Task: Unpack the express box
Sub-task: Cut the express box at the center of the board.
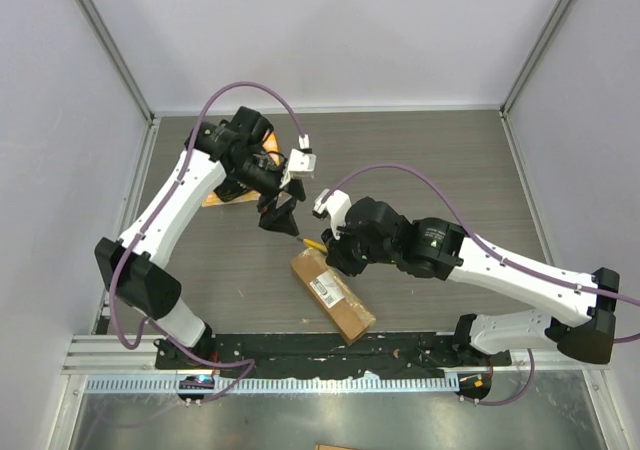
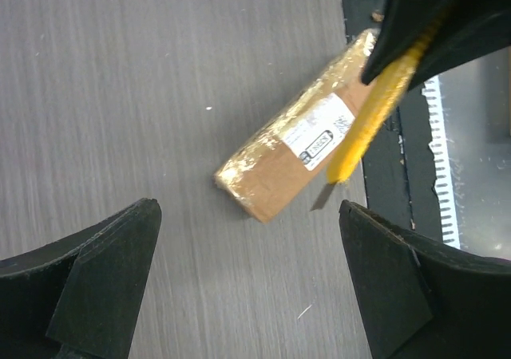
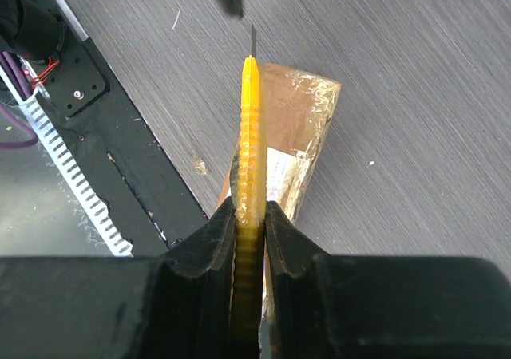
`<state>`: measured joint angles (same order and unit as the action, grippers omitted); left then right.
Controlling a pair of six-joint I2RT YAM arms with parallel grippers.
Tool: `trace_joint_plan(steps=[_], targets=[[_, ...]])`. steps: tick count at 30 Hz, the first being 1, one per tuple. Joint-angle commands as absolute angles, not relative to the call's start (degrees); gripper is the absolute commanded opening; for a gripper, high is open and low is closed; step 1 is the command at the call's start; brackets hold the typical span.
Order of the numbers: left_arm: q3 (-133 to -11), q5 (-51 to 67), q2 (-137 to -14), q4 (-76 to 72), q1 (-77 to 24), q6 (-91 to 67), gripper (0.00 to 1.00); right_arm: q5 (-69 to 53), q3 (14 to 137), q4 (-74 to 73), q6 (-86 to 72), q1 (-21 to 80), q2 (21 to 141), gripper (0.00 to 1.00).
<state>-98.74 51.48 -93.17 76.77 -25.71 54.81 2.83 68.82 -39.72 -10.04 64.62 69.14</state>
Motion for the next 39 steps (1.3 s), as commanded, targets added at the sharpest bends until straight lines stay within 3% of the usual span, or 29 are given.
trace_joint_plan(steps=[1, 10, 11, 14, 24, 27, 28, 29, 34, 37, 39], targets=[[-97.73, 51.24, -89.82, 95.27, -28.47, 56.07, 0.95, 0.79, 72.25, -39.2, -6.95, 63.9, 67.94, 0.01], [-95.63, 52.29, -88.15, 95.19, -31.38, 57.04, 0.73, -0.79, 71.72, -39.02, -4.4, 60.82, 65.31, 0.01], [-95.54, 52.29, -88.33, 95.19, -31.46, 57.04, 0.63, -0.97, 71.63, -39.02, -4.22, 60.47, 64.61, 0.01], [-95.71, 52.82, -89.03, 95.19, -31.64, 57.04, 0.47, -1.93, 71.54, -38.67, -3.96, 59.5, 64.25, 0.01], [-96.15, 53.7, -90.44, 95.19, -33.22, 57.22, 0.4, -3.69, 71.63, -37.44, -3.08, 58.54, 65.13, 0.01], [-96.24, 53.18, -90.88, 95.19, -33.66, 57.04, 0.21, -4.04, 71.89, -37.01, -2.73, 58.27, 65.48, 0.01], [-96.15, 52.91, -91.05, 95.36, -33.84, 57.04, 0.06, -4.04, 71.98, -37.0, -2.64, 58.18, 65.57, 0.01], [-96.07, 52.74, -91.14, 95.27, -33.92, 57.04, 0.0, -4.04, 72.33, -36.83, -2.46, 58.1, 65.57, 0.01], [-95.62, 53.43, -91.67, 95.27, -33.93, 57.3, 0.0, -2.56, 73.56, -35.69, -1.67, 57.57, 65.22, 0.01], [-96.32, 56.15, -93.51, 95.27, -33.75, 57.04, 0.0, 2.52, 74.53, -34.02, -0.53, 57.48, 63.46, 0.1], [-97.99, 59.14, -95.61, 95.27, -32.18, 56.6, 0.0, 5.79, 76.02, -33.05, -0.35, 57.22, 61.53, 0.22]])
